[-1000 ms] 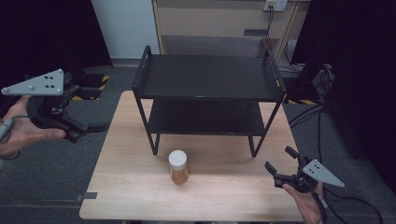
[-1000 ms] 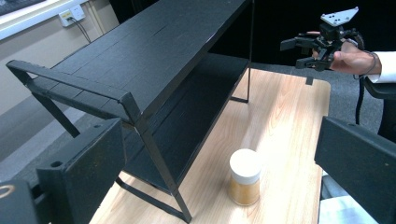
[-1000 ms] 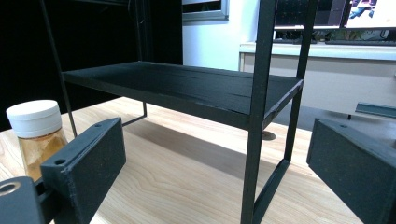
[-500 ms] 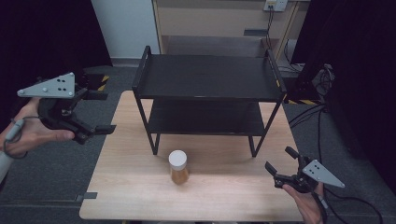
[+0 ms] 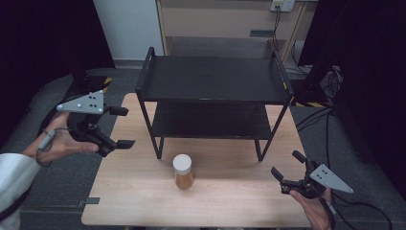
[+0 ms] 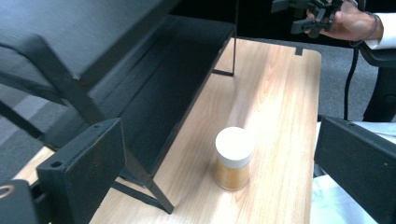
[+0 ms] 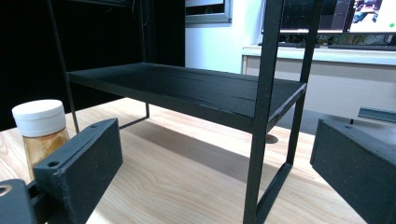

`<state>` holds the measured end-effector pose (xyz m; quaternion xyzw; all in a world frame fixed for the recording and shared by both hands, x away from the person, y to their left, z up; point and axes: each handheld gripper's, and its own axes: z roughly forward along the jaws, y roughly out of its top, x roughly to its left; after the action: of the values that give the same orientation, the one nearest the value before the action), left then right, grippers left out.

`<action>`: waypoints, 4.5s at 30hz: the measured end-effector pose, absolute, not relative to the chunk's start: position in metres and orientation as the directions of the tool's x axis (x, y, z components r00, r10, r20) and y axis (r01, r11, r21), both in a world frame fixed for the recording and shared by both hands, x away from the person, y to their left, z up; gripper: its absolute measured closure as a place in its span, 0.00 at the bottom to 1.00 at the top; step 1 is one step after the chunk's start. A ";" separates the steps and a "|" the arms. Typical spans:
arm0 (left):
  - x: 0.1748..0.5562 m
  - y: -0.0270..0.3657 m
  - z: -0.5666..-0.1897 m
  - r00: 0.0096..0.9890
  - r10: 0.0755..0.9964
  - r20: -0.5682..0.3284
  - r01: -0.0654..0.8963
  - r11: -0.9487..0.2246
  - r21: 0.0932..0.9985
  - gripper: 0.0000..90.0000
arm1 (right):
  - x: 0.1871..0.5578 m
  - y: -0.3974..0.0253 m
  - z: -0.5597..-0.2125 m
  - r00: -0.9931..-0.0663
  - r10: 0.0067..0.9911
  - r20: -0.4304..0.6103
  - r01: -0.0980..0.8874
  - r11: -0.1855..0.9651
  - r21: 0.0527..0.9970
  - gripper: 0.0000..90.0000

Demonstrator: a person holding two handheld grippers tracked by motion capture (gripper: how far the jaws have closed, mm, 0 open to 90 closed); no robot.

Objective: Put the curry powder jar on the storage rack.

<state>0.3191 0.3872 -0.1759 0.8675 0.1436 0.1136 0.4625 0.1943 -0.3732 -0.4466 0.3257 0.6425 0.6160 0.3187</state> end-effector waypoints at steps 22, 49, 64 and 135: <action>0.349 0.320 -0.256 0.960 0.277 0.042 0.146 -0.622 0.769 0.01 | 0.194 -0.372 -0.447 -0.589 0.808 -0.018 0.018 0.035 0.999 0.01; 0.376 0.262 -0.328 0.977 0.214 0.011 0.143 -0.690 0.710 0.06 | 0.194 -0.373 -0.447 -0.589 0.808 -0.019 0.022 0.040 0.999 0.01; 0.380 0.260 -0.344 0.985 0.163 0.066 0.067 -0.696 0.715 0.35 | 0.195 -0.373 -0.447 -0.590 0.807 -0.020 0.026 0.044 0.999 0.02; 0.385 0.252 -0.014 0.840 0.526 0.130 0.156 -0.464 0.872 0.35 | 0.189 -0.375 -0.449 -0.586 0.809 -0.046 -0.025 0.038 0.999 0.00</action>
<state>0.3855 0.2519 -0.0139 0.8332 0.2045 0.1948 0.4755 0.1895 -0.3749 -0.4495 0.3075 0.6376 0.6215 0.3355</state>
